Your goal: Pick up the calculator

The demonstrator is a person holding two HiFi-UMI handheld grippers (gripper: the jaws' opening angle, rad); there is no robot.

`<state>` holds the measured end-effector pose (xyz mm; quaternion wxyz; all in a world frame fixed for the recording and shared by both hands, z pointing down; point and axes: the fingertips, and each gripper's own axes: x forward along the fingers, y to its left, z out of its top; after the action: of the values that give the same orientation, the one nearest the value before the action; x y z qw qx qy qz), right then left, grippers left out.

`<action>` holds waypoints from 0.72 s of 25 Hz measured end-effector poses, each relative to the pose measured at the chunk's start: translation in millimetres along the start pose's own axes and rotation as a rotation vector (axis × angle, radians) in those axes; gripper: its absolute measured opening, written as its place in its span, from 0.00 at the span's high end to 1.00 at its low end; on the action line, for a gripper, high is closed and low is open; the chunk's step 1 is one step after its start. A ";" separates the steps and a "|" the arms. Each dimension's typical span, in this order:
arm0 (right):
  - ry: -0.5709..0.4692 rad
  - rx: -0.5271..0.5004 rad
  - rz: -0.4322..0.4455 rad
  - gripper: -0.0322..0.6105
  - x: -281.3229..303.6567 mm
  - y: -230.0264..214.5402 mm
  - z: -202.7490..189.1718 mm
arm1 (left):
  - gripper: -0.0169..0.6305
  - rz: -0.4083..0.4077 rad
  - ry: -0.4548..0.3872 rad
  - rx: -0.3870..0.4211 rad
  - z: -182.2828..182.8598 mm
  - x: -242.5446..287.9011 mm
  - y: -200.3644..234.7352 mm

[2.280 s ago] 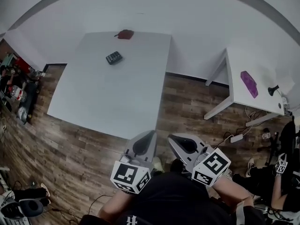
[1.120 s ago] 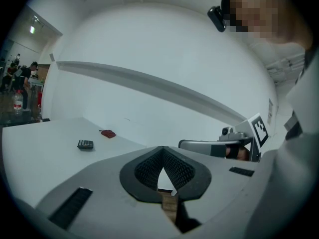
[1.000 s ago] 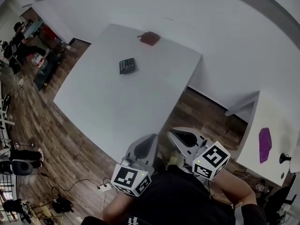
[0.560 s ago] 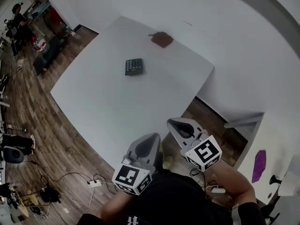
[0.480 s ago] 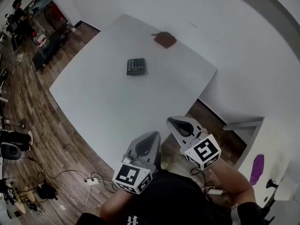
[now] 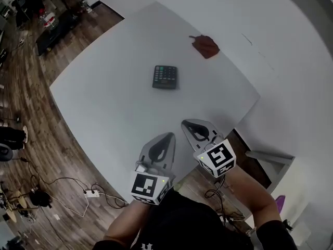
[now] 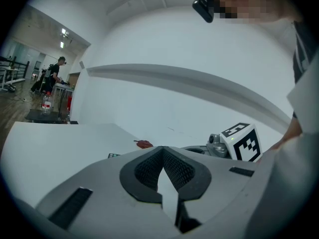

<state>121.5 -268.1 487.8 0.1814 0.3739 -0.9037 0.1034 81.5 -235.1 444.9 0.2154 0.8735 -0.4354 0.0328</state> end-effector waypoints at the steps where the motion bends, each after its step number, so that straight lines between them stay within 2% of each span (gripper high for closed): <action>1: 0.010 -0.014 0.001 0.93 13.2 -6.2 -3.9 | 0.96 0.010 0.000 -0.005 -1.0 5.7 8.9; 10: 0.148 -0.212 0.014 0.92 112.0 -49.3 -57.8 | 0.96 0.094 0.005 -0.070 -18.1 27.4 67.2; 11: 0.167 -0.236 0.008 0.90 121.6 -55.0 -65.5 | 0.96 0.097 0.007 -0.073 -20.2 29.5 70.4; 13: 0.208 -0.293 -0.010 0.81 140.8 -66.4 -79.4 | 0.96 0.106 0.012 -0.079 -24.0 33.2 76.3; 18: 0.295 -0.591 -0.061 0.77 182.8 -85.5 -104.1 | 0.96 0.132 0.009 -0.106 -30.9 43.2 89.5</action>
<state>88.8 -410.9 661.3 0.4137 0.3132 -0.8469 -0.1159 43.0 -302.1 514.6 0.2608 0.8299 -0.4923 0.0279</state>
